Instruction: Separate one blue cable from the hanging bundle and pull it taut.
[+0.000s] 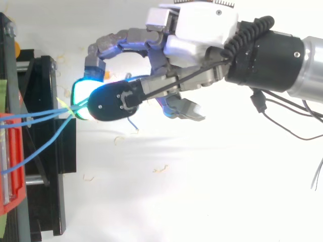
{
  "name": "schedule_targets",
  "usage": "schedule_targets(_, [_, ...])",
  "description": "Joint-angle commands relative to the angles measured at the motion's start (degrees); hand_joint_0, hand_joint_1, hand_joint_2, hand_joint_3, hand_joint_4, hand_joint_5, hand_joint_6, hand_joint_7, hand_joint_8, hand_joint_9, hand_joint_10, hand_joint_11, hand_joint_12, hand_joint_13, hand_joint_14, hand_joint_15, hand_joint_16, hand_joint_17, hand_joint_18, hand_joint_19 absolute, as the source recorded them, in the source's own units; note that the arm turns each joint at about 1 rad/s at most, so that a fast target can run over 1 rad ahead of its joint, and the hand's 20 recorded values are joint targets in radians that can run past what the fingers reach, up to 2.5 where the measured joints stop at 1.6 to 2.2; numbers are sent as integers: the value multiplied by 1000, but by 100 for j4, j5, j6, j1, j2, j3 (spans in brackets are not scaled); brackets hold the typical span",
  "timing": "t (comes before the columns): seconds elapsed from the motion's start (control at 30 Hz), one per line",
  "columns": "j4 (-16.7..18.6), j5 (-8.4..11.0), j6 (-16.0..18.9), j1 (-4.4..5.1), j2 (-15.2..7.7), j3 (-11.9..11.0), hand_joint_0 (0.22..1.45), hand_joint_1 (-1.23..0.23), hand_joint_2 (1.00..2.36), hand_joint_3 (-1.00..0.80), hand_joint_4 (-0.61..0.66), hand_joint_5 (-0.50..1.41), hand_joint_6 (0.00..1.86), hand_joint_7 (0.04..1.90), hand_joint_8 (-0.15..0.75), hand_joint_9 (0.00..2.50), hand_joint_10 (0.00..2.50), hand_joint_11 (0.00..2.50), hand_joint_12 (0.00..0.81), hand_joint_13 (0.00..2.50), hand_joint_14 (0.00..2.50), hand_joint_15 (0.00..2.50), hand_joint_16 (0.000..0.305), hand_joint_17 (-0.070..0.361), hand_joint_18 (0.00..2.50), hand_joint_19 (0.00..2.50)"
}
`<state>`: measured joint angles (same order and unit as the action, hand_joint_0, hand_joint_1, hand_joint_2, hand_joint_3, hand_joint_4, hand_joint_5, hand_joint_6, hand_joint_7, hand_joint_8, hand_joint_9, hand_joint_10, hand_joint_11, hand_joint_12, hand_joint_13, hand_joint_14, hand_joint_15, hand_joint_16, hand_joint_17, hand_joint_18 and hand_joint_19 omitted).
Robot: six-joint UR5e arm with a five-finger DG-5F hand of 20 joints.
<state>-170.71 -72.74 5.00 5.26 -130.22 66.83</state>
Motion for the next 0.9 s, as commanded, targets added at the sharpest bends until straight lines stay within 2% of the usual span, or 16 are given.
schedule_targets(0.0, [-332,-64,-237,2,93,-3,732,-762,1015,-23,126,134,507,1178,168,2159,31,739,345,1916,23,1271,48,108,1541,921])
schedule_targets(0.1, [-534,-91,-509,28,190,-3,733,-765,1014,-17,118,133,507,1178,169,2163,30,737,345,1912,23,1254,48,108,1540,919])
schedule_targets(0.33, [-648,-56,-782,81,365,-3,733,-767,1014,-15,119,133,507,1168,175,2159,27,735,339,1909,24,1256,49,110,1538,912])
schedule_targets(0.43, [-806,6,-817,125,374,-12,733,-768,1013,-15,113,132,507,1164,175,2152,30,740,344,1907,25,1257,49,110,1539,913])
schedule_targets(0.57, [-806,85,-817,177,374,-12,733,-768,1013,-17,119,132,507,1161,177,2150,30,738,345,1906,24,1264,49,110,1536,912])
schedule_targets(0.6, [-815,129,-817,213,374,-3,732,-768,1015,-13,114,132,507,1160,183,2156,27,733,344,1907,24,1262,49,109,1537,909])
schedule_targets(0.63, [-815,226,-817,292,374,-3,731,-768,1013,-10,114,132,507,1161,184,2157,29,731,339,1906,26,1254,48,109,1537,918])
schedule_targets(0.87, [-877,349,-817,450,374,-3,730,-768,1015,-12,113,131,507,1159,178,2157,27,748,344,1909,24,1251,48,108,1535,919])
